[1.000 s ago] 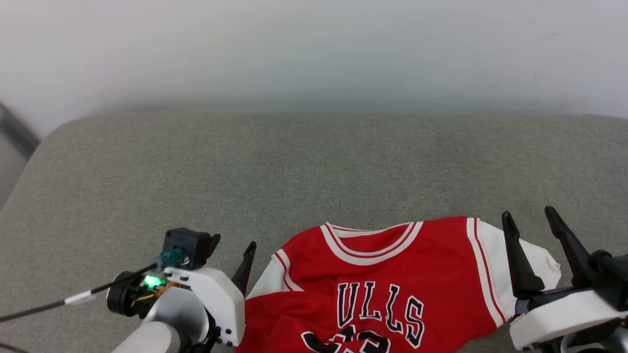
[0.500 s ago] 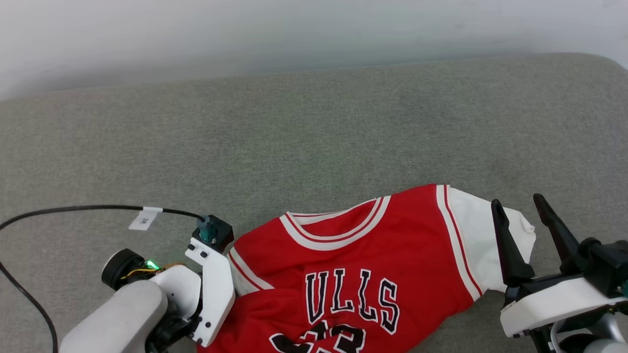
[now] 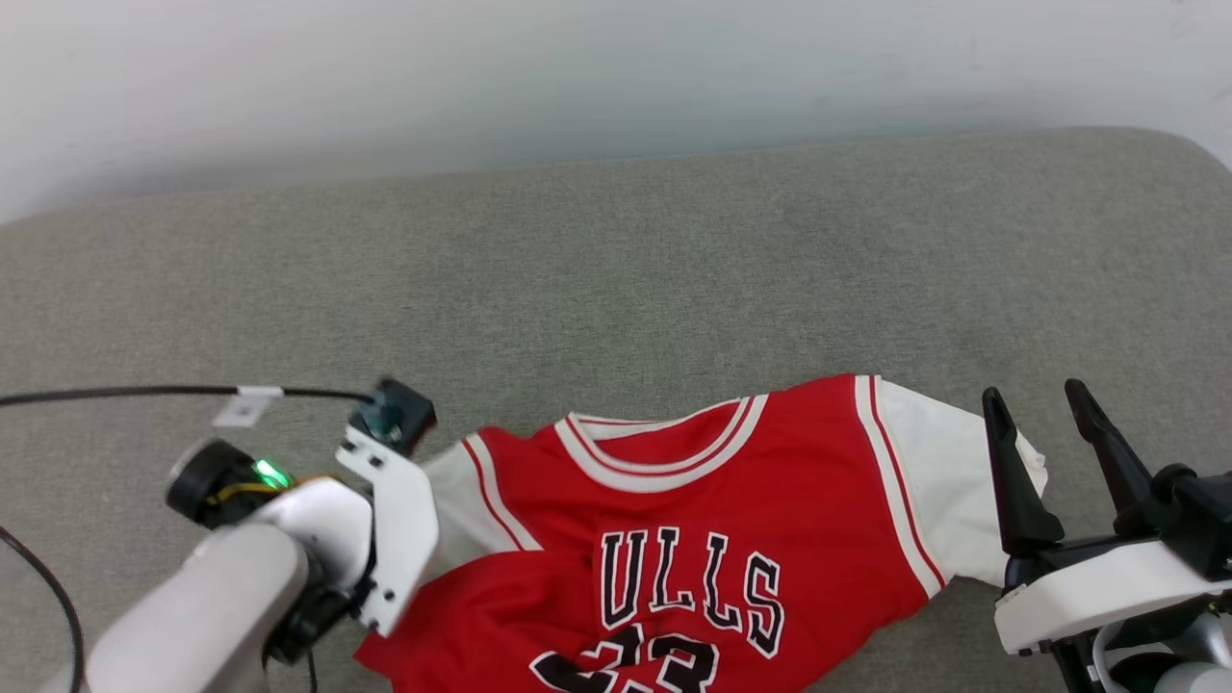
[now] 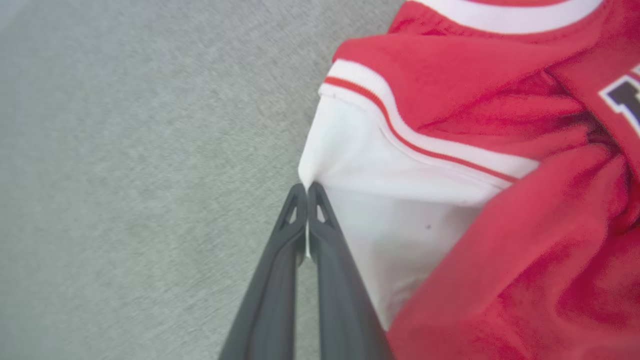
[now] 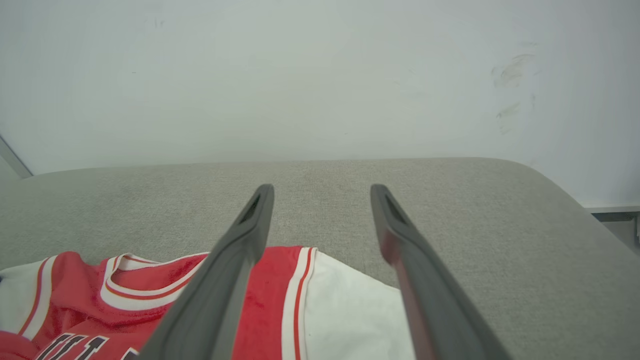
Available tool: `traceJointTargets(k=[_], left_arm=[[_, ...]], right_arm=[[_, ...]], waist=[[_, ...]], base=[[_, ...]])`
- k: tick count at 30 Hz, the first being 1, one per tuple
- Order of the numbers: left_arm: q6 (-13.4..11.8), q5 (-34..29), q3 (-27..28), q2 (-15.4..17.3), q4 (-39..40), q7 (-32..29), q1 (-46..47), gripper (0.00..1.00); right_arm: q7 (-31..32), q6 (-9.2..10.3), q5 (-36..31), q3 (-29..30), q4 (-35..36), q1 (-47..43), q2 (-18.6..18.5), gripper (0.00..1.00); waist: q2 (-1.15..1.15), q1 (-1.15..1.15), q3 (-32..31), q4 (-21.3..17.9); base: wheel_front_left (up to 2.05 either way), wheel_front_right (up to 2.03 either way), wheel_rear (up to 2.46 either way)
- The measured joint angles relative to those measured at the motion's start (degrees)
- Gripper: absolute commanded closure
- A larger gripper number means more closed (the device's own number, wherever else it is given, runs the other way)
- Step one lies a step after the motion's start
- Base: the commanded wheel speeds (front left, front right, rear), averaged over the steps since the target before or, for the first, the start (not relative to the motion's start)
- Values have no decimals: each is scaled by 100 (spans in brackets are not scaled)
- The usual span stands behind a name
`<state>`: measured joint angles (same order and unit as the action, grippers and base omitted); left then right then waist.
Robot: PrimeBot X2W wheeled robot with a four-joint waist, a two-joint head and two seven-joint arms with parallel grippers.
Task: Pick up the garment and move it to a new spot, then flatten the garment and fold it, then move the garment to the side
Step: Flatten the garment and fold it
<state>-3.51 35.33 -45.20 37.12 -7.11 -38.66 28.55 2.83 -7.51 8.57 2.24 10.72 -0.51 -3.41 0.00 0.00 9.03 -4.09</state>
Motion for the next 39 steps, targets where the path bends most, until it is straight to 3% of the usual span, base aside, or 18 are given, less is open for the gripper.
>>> traceJointTargets(k=[4,11,20,21,22,23,24,30,39], left_arm=[[-133,-383,99,192,63,169,334,100],[-41,-648,142,354,-298,30,964,100],[187,-346,124,-92,-1532,35,1202,100],[211,-267,126,-154,-1641,36,1174,94],[219,-194,154,-208,-1720,102,1137,66],[219,-137,193,-236,-1791,198,1121,23],[222,-118,221,-249,-1846,290,1099,0],[77,68,467,-468,-1930,1191,709,0],[-461,197,976,-732,-1348,2855,47,0]], right_arm=[[7,0,0,18,11,-1,7,0],[5,0,3,5,57,64,19,0],[-137,0,47,-98,-77,289,35,0],[-163,0,47,-99,-110,294,36,0],[-178,0,48,-92,-140,297,36,0],[-179,0,47,-90,-157,298,36,0],[-180,0,47,-85,-169,299,40,0],[-147,0,20,51,-181,275,42,0],[56,0,-3,187,-40,60,43,0]], waist=[[0,0,-39,55],[0,0,170,5],[0,1,620,-265],[0,1,640,-295],[0,1,649,-317],[0,1,640,-326],[0,1,619,-325],[0,1,380,-227],[0,1,-137,88]], base=[[0,0,0],[0,0,0],[0,0,0],[0,0,0],[0,0,0],[0,0,0],[0,0,0],[0,0,0],[0,0,0]])
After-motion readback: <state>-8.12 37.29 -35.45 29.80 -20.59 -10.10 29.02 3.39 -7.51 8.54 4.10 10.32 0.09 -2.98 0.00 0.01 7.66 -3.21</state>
